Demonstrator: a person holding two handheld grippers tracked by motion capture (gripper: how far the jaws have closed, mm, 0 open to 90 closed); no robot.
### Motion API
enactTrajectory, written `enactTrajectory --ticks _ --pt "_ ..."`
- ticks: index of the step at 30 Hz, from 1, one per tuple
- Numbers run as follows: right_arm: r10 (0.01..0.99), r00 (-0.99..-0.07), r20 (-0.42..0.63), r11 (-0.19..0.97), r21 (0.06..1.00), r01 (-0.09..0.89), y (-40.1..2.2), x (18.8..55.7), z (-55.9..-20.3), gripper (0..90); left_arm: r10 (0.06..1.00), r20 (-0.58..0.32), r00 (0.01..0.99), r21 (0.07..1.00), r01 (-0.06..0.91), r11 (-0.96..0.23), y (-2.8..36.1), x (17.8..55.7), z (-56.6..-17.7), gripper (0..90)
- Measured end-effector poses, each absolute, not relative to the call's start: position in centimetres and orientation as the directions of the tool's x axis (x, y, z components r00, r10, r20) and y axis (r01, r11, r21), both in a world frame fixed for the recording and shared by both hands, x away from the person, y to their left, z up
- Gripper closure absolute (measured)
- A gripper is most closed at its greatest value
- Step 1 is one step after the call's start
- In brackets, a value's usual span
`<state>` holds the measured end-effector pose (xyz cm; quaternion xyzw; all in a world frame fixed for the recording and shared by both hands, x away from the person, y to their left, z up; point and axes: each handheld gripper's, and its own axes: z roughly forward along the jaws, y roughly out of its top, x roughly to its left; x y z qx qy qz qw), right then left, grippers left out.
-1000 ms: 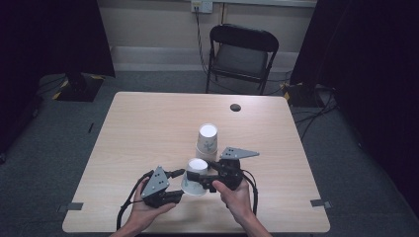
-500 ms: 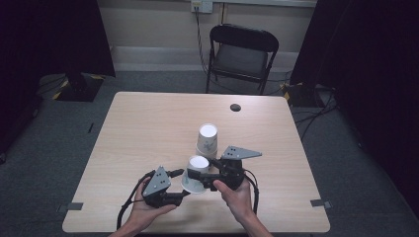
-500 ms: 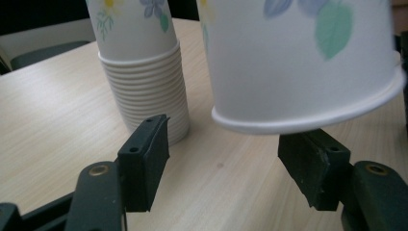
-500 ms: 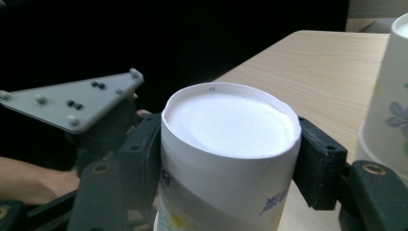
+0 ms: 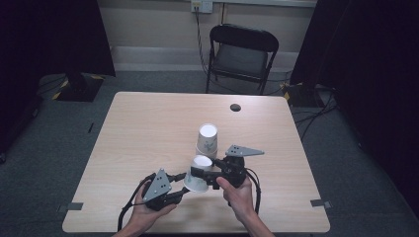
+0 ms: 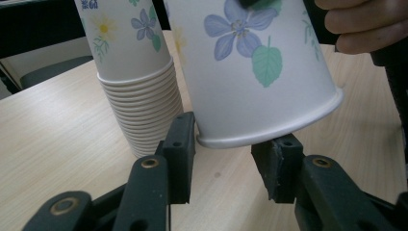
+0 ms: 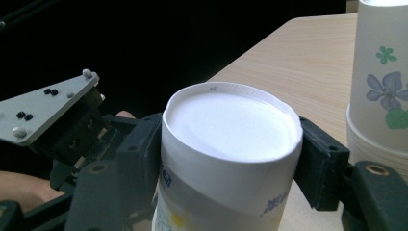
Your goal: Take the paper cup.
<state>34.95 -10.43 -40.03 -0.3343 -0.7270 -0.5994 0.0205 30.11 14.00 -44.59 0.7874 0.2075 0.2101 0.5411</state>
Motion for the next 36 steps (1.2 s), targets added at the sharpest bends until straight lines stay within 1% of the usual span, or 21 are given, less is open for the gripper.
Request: enactTrajectory --ticks 3,5,8,13,15,17,22,25,26,30,32,36 --pt "0.459 -0.770 0.442 0.057 0.851 0.523 -10.4 35.0 -40.0 34.4 0.556 0.110 0.824 0.939 0.097 -0.329 14.1 30.1 -44.6 60.5" --pt "0.447 -0.766 0.463 0.048 0.842 0.537 -10.4 35.1 -40.2 34.5 0.556 0.109 0.824 0.939 0.097 -0.329 13.9 30.2 -44.6 57.1" --pt "0.443 -0.762 0.472 0.047 0.837 0.546 -10.3 35.1 -40.3 34.4 0.554 0.112 0.825 0.937 0.098 -0.335 13.7 30.0 -44.7 58.8" --pt "0.439 -0.759 0.481 0.047 0.831 0.554 -10.5 35.3 -40.5 33.2 0.559 0.111 0.822 0.933 0.108 -0.344 14.0 30.2 -44.6 65.4" --pt "0.441 -0.758 0.481 0.050 0.830 0.556 -10.5 35.4 -40.6 32.8 0.563 0.097 0.821 0.936 0.116 -0.331 14.1 30.2 -44.7 67.0" --pt "0.446 -0.757 0.478 0.054 0.830 0.556 -10.5 35.4 -40.7 31.1 0.563 0.094 0.821 0.936 0.120 -0.332 14.2 30.3 -44.6 69.4" --pt "0.449 -0.752 0.483 0.060 0.823 0.564 -10.5 35.5 -40.7 30.7 0.562 0.095 0.822 0.932 0.125 -0.340 14.3 30.3 -44.6 73.0" --pt "0.455 -0.755 0.472 0.062 0.829 0.556 -10.5 35.5 -40.7 28.5 0.560 0.084 0.824 0.932 0.134 -0.337 14.3 30.4 -44.7 79.0" --pt "0.455 -0.757 0.468 0.065 0.831 0.553 -10.5 35.5 -40.7 27.5 0.555 0.077 0.829 0.932 0.138 -0.336 14.4 30.4 -44.6 83.4" --pt "0.461 -0.762 0.455 0.070 0.837 0.543 -10.4 35.5 -40.7 26.3 0.565 0.069 0.823 0.931 0.151 -0.333 14.5 30.6 -44.5 85.3" --pt "0.464 -0.765 0.447 0.075 0.841 0.536 -10.4 35.4 -40.7 25.3 0.561 0.042 0.827 0.932 0.171 -0.321 14.6 30.7 -44.6 85.5" --pt "0.492 -0.777 0.392 0.093 0.864 0.495 -10.3 35.2 -40.4 24.8 0.557 0.003 0.831 0.933 0.198 -0.301 14.8 30.9 -44.6 85.9"
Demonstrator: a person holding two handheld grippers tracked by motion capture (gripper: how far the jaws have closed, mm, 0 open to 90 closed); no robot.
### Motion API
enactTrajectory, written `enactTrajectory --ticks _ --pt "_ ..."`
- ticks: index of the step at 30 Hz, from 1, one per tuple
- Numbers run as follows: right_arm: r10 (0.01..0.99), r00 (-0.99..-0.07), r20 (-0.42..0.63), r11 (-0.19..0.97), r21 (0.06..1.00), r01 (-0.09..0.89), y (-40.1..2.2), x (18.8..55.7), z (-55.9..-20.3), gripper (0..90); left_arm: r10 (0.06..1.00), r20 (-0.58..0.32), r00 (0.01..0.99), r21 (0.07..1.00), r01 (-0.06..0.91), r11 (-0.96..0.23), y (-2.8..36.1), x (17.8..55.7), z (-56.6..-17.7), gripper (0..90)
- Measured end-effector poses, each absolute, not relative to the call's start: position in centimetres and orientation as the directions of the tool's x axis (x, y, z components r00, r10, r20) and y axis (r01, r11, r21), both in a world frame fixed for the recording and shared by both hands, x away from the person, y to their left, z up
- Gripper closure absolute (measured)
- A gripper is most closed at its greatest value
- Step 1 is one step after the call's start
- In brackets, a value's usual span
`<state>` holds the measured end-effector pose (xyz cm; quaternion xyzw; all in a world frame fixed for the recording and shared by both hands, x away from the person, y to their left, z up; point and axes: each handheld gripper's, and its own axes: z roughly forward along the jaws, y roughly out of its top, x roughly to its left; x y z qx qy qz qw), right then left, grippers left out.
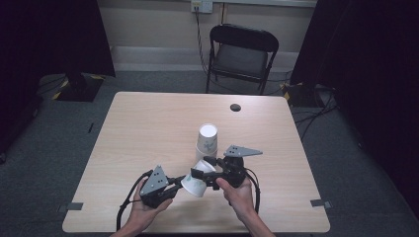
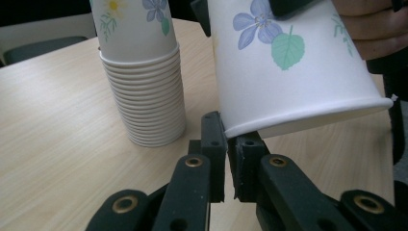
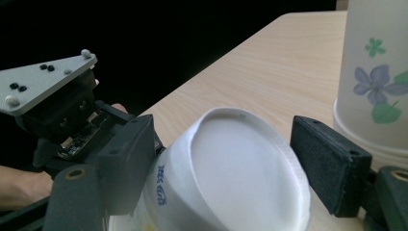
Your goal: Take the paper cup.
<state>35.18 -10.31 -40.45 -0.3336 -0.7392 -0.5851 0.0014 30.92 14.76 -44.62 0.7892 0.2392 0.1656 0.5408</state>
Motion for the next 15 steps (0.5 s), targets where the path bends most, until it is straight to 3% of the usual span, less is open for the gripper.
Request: enactTrajectory --ticks 6,15 --pt "0.498 -0.789 0.360 0.102 0.879 0.466 -10.36 35.04 -40.21 28.2 0.554 -0.058 0.831 0.931 0.245 -0.270 15.14 31.36 -44.71 86.2" --pt "0.496 -0.801 0.336 0.077 0.901 0.426 -10.91 34.88 -39.53 29.1 0.555 -0.075 0.828 0.922 0.270 -0.279 15.20 31.55 -44.92 86.5"
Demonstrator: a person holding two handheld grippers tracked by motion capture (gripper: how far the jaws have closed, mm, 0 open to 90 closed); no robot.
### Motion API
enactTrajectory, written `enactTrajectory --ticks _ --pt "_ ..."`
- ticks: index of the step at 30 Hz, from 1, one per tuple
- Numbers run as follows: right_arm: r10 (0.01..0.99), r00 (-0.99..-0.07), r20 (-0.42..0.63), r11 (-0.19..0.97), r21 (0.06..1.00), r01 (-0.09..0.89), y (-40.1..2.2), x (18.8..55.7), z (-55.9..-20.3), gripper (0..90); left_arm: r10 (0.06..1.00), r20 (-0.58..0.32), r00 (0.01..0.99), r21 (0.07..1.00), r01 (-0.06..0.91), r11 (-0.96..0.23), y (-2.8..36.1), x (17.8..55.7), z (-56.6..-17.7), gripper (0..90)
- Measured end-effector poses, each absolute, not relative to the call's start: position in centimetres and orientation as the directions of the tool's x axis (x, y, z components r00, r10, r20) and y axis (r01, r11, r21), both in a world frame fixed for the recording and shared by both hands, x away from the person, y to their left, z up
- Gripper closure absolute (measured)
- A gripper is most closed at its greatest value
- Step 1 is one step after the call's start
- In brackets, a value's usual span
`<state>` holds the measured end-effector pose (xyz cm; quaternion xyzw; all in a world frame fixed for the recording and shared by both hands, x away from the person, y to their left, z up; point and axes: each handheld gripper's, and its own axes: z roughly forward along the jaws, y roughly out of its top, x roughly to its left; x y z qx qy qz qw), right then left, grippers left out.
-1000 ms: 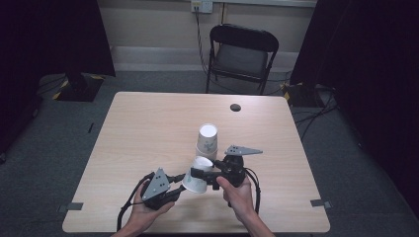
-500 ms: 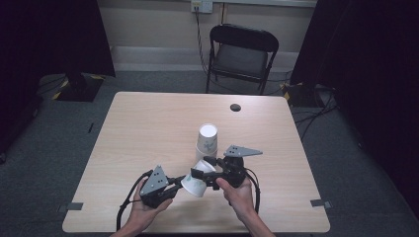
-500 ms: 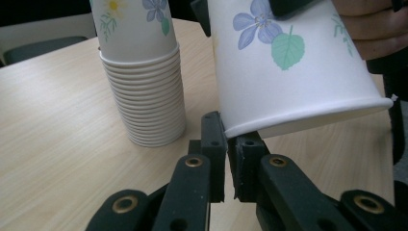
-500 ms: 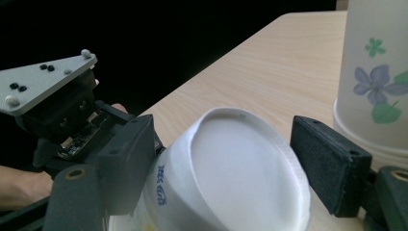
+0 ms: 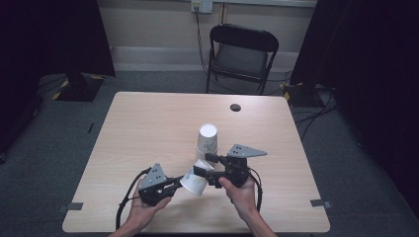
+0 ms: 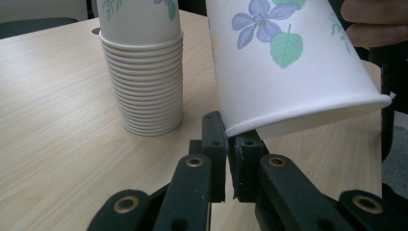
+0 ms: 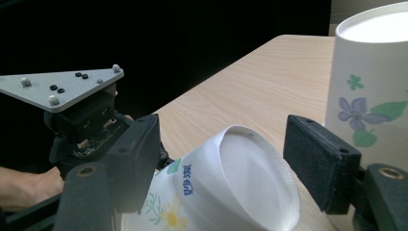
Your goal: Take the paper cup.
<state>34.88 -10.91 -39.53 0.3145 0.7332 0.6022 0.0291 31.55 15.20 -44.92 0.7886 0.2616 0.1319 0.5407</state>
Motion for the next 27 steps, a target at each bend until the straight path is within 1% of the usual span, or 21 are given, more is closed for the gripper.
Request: enactTrajectory --ticks 5,7,10,12,15,16,17,18,21,23,24,26,27 --pt "0.504 -0.798 0.331 0.070 0.905 0.420 -11.2 35.0 -39.6 33.5 0.549 -0.088 0.831 0.923 0.275 -0.269 15.3 31.6 -44.9 86.5" --pt "0.506 -0.801 0.320 0.082 0.907 0.414 -11.3 35.0 -39.5 40.5 0.543 -0.094 0.835 0.925 0.275 -0.263 15.4 31.5 -44.7 86.5" --pt "0.501 -0.804 0.321 0.069 0.911 0.407 -11.6 35.0 -39.4 39.9 0.533 -0.088 0.841 0.927 0.265 -0.265 15.4 31.4 -44.7 86.5" --pt "0.502 -0.808 0.310 0.079 0.913 0.400 -11.6 35.0 -39.3 43.7 0.532 -0.083 0.843 0.925 0.263 -0.273 15.3 31.3 -44.6 86.6" --pt "0.503 -0.807 0.309 0.074 0.915 0.397 -11.6 34.9 -39.2 43.2 0.522 -0.073 0.850 0.923 0.256 -0.288 15.2 31.3 -44.5 86.7" --pt "0.506 -0.816 0.279 0.091 0.924 0.372 -11.8 34.9 -38.8 44.2 0.520 -0.073 0.851 0.921 0.258 -0.292 15.2 31.3 -44.5 86.6" --pt "0.506 -0.816 0.279 0.091 0.924 0.372 -11.8 34.9 -38.8 44.2 0.516 -0.078 0.853 0.918 0.263 -0.298 15.2 31.3 -44.6 86.6" --pt "0.494 -0.835 0.243 0.106 0.936 0.335 -12.2 34.7 -37.9 42.9 0.503 -0.084 0.860 0.914 0.268 -0.305 15.1 31.4 -44.6 86.6" --pt "0.438 -0.878 0.192 0.164 0.944 0.288 -12.4 34.3 -37.0 40.9 0.497 -0.090 0.863 0.908 0.276 -0.315 15.0 31.4 -44.7 86.5" --pt "0.431 -0.886 0.171 0.185 0.944 0.272 -12.4 34.0 -36.9 41.0 0.496 -0.085 0.864 0.898 0.282 -0.338 15.0 31.6 -44.9 86.5" --pt "0.416 -0.898 0.141 0.223 0.942 0.251 -12.2 33.6 -36.9 41.5 0.493 -0.087 0.866 0.890 0.289 -0.352 14.9 31.8 -45.0 86.6" --pt "0.426 -0.902 0.073 0.282 0.936 0.209 -11.8 33.2 -37.0 42.7 0.491 -0.087 0.867 0.883 0.295 -0.364 14.9 31.9 -45.0 86.5" --pt "0.426 -0.902 0.073 0.282 0.936 0.209 -11.8 33.2 -37.0 42.7 0.491 -0.087 0.867 0.883 0.295 -0.364 14.9 31.9 -45.0 86.5"
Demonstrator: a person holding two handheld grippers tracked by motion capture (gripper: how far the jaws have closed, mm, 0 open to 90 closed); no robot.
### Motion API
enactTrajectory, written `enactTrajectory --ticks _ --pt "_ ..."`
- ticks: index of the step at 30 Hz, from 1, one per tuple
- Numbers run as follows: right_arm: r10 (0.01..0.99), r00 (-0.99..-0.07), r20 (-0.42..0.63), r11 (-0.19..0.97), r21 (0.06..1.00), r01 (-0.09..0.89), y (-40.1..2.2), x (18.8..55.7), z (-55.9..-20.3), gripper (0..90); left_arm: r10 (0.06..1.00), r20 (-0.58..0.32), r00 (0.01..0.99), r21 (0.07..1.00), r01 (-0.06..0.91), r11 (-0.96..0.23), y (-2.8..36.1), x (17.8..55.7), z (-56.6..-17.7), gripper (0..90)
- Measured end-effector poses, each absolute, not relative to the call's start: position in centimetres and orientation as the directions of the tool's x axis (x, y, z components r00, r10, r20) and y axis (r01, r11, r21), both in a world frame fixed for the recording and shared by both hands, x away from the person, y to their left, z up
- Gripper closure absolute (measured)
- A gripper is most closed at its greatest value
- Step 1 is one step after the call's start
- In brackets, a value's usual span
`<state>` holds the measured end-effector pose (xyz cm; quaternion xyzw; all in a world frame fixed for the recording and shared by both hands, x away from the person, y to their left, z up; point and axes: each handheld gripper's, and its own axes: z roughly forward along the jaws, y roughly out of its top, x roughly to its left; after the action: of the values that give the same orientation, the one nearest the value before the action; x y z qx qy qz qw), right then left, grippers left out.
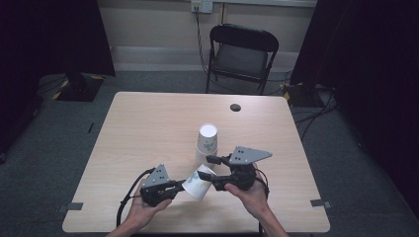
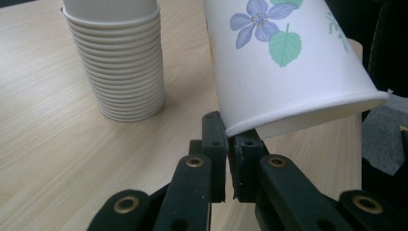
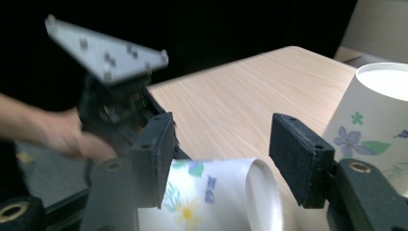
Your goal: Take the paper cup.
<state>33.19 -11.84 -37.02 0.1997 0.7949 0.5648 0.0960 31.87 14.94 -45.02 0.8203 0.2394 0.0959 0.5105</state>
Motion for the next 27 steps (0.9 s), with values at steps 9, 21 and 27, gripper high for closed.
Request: enactTrajectory --ticks 9,21,27 --pt "0.333 -0.943 -0.010 0.369 0.922 0.121 -11.7 33.0 -38.2 39.0 0.484 -0.111 0.868 0.846 0.338 -0.413 15.7 32.7 -45.1 86.5" --pt "0.225 -0.968 -0.114 0.537 0.843 0.025 -9.4 33.3 -39.3 17.7 0.480 -0.121 0.869 0.806 0.368 -0.463 15.4 33.0 -45.4 86.7" --pt "0.181 -0.971 -0.155 0.590 0.807 -0.019 -8.9 33.3 -39.8 18.0 0.478 -0.162 0.863 0.777 0.410 -0.478 15.4 33.4 -45.6 86.8"
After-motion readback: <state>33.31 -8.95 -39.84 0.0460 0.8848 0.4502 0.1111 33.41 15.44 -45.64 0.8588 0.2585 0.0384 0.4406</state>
